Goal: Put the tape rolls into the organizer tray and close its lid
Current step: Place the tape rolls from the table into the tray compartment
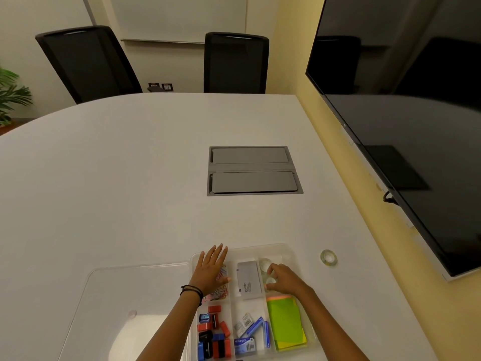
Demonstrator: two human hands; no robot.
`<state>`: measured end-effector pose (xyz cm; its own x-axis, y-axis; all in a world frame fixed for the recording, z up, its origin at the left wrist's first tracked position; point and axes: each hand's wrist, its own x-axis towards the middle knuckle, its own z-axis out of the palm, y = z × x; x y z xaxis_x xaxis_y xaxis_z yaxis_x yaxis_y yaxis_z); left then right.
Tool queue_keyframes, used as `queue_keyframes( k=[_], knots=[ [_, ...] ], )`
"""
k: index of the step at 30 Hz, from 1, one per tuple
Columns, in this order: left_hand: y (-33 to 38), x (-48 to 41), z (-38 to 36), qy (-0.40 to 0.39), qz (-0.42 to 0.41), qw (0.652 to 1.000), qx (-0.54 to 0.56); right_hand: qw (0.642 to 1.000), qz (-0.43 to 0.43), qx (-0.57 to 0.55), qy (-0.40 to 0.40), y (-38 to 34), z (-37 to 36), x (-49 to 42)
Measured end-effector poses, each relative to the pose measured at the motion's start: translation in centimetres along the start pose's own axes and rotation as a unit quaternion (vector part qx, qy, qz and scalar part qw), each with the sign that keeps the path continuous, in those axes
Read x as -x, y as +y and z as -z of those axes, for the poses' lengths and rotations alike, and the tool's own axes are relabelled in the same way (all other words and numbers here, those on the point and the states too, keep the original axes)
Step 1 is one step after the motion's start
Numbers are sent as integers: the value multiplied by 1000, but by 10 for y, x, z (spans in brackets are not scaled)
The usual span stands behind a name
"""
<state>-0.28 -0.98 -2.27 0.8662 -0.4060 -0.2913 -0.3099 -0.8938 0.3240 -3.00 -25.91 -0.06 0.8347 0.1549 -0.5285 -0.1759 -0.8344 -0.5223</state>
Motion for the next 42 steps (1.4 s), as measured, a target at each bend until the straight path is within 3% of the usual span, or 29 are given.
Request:
queue_keyframes(
  k=[4, 10, 13, 15, 20, 23, 26, 36, 42],
  knots=[
    [-1, 0, 0, -2, 0, 1000, 0, 999, 9, -40, 27, 4, 16, 2],
    [-1, 0, 0, -7, 0, 1000, -7, 966, 41, -169, 192, 20, 62, 12],
    [0, 0, 1, -5, -2, 1000, -4, 937, 4, -171, 304, 44, 76, 16],
    [0, 1, 1, -5, -3, 1000, 0, 932, -35, -138, 333, 65, 80, 18],
    [0, 1, 1, -3, -4, 1000, 6, 964, -119, -63, 229, 104, 75, 22],
    [-1, 0, 1, -6, -6, 1000, 5, 984, -130, 7, 119, 111, 72, 19],
    [-1, 0, 1, -6, -7, 1000, 7, 985, -155, 69, 40, 116, 70, 19],
    [-2, 0, 0, -5, -7, 1000, 7, 967, -136, 74, 201, 114, 55, 27],
    [-1, 0, -1, -5, -6, 1000, 9, 980, -83, 54, 174, 112, 38, 24]
  ],
)
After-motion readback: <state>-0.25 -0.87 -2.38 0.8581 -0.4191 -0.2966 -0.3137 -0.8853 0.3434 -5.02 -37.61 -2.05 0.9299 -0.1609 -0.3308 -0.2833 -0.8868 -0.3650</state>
